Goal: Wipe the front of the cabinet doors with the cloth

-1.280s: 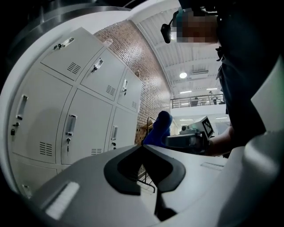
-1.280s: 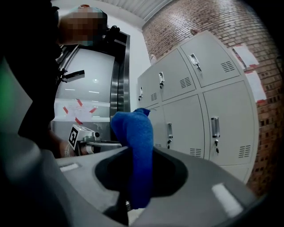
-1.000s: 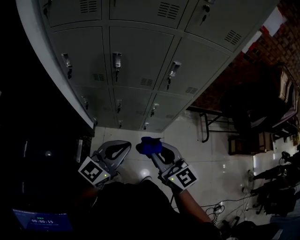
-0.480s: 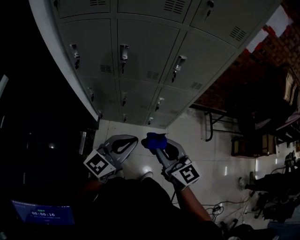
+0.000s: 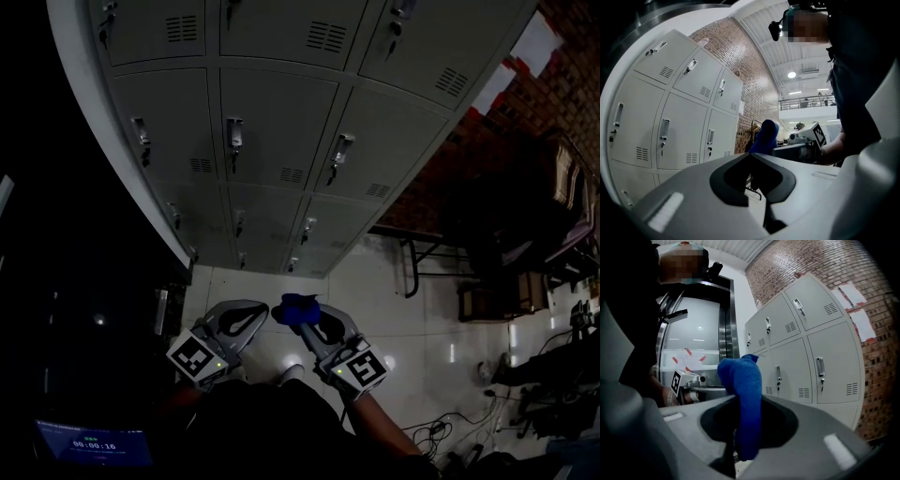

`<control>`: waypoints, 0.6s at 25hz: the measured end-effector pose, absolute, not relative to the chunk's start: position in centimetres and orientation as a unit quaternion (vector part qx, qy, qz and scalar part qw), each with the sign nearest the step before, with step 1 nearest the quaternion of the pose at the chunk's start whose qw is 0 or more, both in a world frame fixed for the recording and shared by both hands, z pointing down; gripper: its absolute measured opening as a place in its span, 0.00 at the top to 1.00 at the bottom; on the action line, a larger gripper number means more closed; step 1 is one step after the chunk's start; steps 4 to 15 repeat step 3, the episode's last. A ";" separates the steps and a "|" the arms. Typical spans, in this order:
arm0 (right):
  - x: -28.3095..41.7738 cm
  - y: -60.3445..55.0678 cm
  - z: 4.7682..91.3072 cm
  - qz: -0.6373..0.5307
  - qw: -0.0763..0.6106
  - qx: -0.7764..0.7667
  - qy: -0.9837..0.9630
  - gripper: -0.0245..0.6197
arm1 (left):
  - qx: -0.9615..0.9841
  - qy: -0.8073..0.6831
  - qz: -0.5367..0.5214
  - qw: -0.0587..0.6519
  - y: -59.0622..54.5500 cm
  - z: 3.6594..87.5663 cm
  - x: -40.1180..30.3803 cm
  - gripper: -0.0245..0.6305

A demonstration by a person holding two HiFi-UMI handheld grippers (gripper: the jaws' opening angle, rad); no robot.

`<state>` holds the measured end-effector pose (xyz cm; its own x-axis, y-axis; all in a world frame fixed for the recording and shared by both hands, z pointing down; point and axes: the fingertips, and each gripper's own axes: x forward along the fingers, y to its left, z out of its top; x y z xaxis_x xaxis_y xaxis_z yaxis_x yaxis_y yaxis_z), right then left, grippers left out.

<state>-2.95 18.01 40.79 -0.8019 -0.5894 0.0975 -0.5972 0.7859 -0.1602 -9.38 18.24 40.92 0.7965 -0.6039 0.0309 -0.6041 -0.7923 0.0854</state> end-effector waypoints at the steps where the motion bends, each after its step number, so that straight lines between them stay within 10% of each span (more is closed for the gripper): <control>1: -2.9 18.1 40.8 0.095 0.023 0.313 -0.945 0.83 | 0.946 -0.320 0.002 0.051 18.4 40.9 -9.3 0.96; 15: -2.9 18.3 40.7 0.100 0.025 0.310 -0.945 0.83 | 0.945 -0.321 0.001 0.060 18.7 40.4 -9.1 0.96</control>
